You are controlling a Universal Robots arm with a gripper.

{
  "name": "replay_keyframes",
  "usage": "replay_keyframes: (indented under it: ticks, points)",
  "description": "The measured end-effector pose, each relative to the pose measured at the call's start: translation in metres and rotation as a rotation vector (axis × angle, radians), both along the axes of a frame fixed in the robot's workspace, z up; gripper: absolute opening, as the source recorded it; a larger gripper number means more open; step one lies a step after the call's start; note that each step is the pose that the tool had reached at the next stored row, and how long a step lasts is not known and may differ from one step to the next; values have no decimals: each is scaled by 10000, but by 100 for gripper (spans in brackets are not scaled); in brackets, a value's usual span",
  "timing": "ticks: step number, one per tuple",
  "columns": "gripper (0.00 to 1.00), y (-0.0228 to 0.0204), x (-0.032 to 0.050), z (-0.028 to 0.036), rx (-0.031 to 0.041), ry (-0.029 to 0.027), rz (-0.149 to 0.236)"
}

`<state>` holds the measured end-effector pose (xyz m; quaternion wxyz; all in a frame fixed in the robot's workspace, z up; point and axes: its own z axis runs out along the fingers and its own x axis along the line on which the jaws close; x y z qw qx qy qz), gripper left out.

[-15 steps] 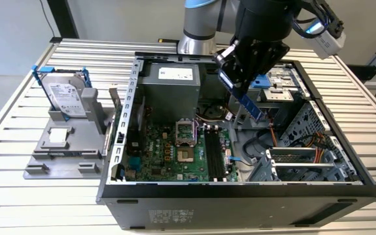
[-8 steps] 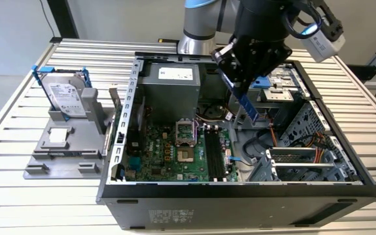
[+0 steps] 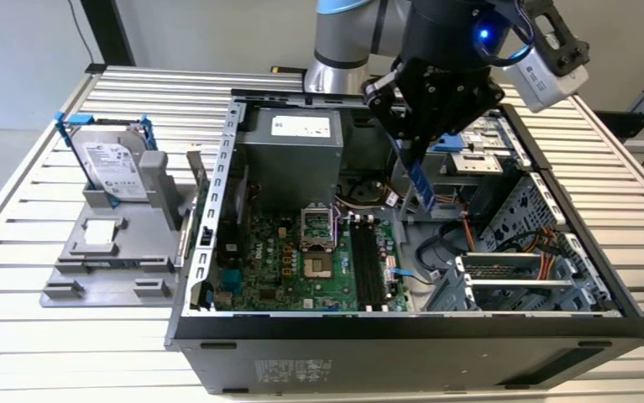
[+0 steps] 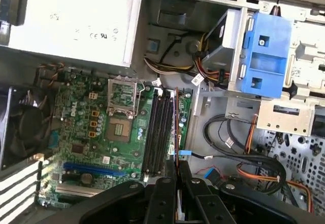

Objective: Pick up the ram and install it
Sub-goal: 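Insert the ram into the slot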

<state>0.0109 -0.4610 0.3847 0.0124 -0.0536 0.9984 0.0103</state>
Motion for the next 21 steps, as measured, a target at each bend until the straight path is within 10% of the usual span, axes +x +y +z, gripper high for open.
replay_keyframes:
  ticks: [6,21]
  points:
    - [0,0,0,-1,0,2,-853]
    - [0,0,105,-119,127,19,-921]
